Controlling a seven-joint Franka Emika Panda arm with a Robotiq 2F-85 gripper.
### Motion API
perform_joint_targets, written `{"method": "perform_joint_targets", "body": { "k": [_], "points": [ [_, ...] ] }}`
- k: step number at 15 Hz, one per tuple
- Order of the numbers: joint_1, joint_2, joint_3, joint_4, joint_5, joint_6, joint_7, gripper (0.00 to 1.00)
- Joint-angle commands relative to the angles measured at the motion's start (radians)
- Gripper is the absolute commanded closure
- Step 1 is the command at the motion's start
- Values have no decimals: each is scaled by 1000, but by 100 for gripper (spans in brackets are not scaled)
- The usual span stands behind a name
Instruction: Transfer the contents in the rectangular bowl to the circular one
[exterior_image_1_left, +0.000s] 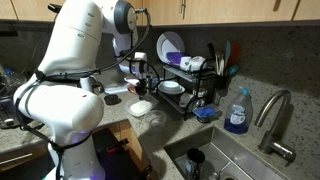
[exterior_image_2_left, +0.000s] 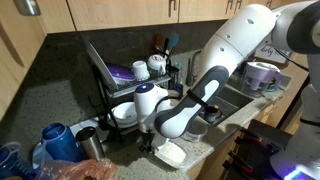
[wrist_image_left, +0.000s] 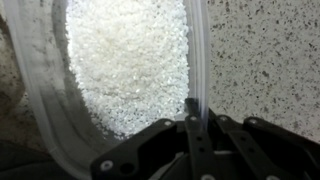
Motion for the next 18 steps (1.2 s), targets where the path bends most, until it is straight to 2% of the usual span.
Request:
{"method": "perform_joint_targets", "body": {
  "k": [1,9,18],
  "points": [
    [-16,-96,5,-57,22,-44,-49,99],
    [-68,-238,23,-138,78,-31,-98,99],
    [-184,-405,52,-250,332,17,-282,99]
  ]
}}
